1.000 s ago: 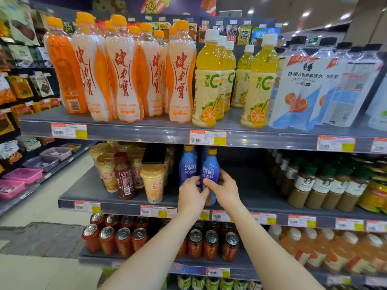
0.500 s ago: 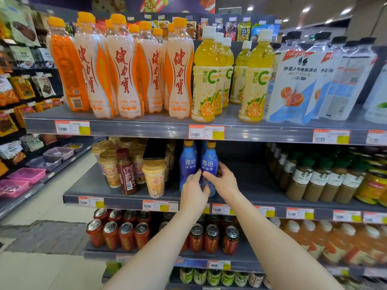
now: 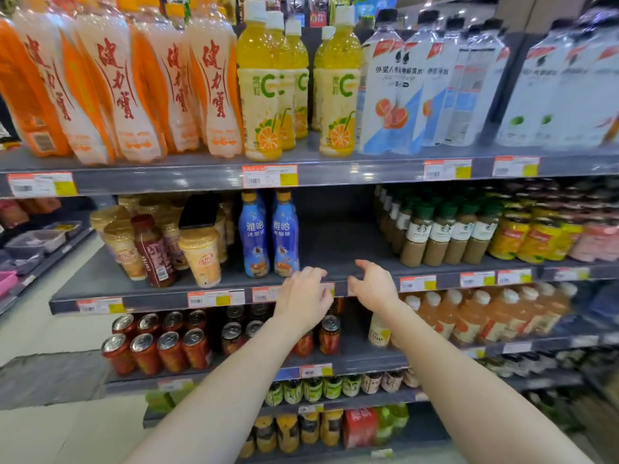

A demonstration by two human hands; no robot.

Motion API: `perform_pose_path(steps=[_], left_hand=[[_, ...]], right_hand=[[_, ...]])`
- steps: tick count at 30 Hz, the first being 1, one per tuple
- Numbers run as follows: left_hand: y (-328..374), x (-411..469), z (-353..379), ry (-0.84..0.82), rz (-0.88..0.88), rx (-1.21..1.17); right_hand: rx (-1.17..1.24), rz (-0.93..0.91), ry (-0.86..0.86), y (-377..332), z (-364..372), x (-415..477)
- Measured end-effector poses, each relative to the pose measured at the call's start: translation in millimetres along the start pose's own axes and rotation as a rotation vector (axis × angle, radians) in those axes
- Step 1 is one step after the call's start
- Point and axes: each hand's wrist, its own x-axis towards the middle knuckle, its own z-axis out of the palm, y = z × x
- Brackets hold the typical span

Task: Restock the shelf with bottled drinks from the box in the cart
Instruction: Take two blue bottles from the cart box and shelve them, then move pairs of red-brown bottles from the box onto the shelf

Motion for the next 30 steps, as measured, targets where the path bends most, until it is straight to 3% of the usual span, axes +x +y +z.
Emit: perform_pose_path(steps=[8,15,23,30], left_hand=[[107.4,6.8,47.4,-0.142,0.136,0.109],[283.0,-14.1,124.5,-0.287,0.238,-0.042],[478.2,-66.7,214.8,-0.383,0.422,-0.048],[582.5,-89.3,266.4,-0.487,0.489,-0.028]], right_hand=[[-0.206,0.094,0.045,117.3,-73.1,-48.6],[-0.334,0.318,0.052,269.6,-187.8,-146.0],[-0.377,0.530,0.121,438.7,-320.4,-258.5],[-0.327,0.677,0.162,524.4,-380.1,-314.2]])
